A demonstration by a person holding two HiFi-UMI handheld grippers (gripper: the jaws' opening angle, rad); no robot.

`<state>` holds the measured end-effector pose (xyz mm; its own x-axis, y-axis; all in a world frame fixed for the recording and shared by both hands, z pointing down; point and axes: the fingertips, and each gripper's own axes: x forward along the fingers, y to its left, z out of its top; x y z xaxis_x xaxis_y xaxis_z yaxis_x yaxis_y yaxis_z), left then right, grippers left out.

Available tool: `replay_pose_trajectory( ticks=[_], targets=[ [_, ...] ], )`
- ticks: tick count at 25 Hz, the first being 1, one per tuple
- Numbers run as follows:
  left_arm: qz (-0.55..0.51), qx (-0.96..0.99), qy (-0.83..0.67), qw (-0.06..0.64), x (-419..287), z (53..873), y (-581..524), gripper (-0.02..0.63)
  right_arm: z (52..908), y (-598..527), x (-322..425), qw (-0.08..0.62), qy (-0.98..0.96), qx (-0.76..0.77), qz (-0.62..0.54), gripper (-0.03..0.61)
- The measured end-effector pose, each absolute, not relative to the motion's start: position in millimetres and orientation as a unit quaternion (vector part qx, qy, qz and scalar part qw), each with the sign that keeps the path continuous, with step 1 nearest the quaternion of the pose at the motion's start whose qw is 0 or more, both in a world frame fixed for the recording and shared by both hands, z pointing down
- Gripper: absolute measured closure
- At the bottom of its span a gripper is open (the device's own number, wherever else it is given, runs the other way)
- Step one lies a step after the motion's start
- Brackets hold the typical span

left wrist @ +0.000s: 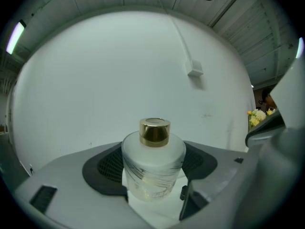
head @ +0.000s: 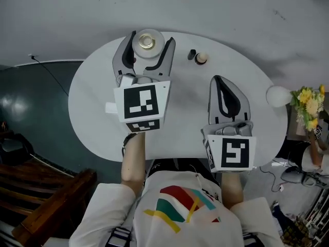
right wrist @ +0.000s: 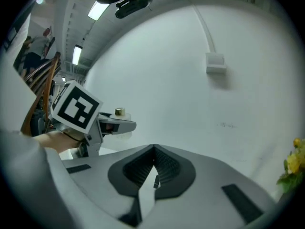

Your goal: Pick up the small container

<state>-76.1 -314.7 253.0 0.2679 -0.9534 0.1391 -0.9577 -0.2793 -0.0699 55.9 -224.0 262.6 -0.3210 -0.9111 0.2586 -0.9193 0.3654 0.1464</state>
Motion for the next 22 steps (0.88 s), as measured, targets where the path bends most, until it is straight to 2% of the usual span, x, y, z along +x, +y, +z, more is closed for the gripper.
replay_pose_trajectory(
  ticks=[9,22],
  targets=[
    [0.058,0.796,-0.601,-0.039,-59.3,155.8,-243.3,0.26,187.1,-199.6,55.7,0.077,-0.829,0.554,-0.023,0.568],
    [0.011,0.794,-0.603,-0.075,-42.2,123.7,-143.4,0.261,148.7,-145.5,59.3,0.013,-0.843,0.534,-0.058,0.568]
  ],
)
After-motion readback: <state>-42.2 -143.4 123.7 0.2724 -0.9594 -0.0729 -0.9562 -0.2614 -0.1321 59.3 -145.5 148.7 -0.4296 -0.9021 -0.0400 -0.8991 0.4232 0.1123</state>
